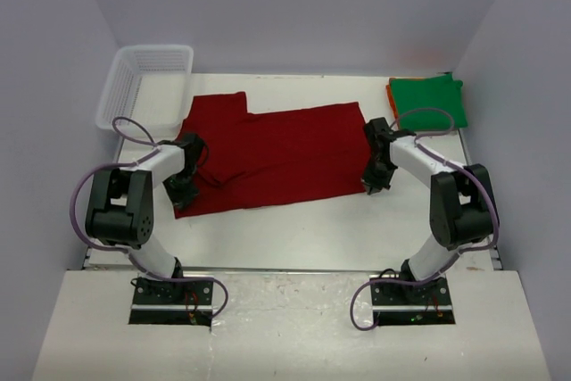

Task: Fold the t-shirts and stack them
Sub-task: Fold the flattened tshirt in 1/3 of the way, then grap the side of the flattened tshirt furthest away from the robot with both arms

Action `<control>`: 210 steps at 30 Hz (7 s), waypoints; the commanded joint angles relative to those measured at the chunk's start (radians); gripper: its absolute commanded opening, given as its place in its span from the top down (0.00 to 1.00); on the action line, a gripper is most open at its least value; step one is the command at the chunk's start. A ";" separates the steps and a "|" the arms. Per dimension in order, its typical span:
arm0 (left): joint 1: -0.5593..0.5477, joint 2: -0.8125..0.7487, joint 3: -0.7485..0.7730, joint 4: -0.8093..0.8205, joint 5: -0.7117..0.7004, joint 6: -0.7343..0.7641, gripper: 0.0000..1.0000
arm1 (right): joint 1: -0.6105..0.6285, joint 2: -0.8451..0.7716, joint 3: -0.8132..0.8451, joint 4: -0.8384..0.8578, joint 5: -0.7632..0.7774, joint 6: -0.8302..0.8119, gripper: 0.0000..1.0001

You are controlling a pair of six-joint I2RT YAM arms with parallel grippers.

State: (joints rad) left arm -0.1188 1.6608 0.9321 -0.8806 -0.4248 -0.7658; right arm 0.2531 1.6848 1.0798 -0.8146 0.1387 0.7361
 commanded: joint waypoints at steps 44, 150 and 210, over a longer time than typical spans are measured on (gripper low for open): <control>-0.140 -0.187 -0.035 0.342 0.374 0.089 1.00 | 0.002 -0.303 0.066 0.187 -0.156 -0.196 1.00; -0.283 0.179 0.074 0.328 0.228 0.109 1.00 | 0.242 -0.126 -0.403 0.338 -0.126 0.224 1.00; -0.076 0.324 1.035 -0.046 0.238 0.295 0.35 | 0.085 -0.036 0.520 -0.007 0.049 -0.277 0.53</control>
State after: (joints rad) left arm -0.2951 1.8133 1.8126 -0.7555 -0.2718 -0.5343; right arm 0.4736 1.5372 1.5169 -0.7876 0.3882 0.6209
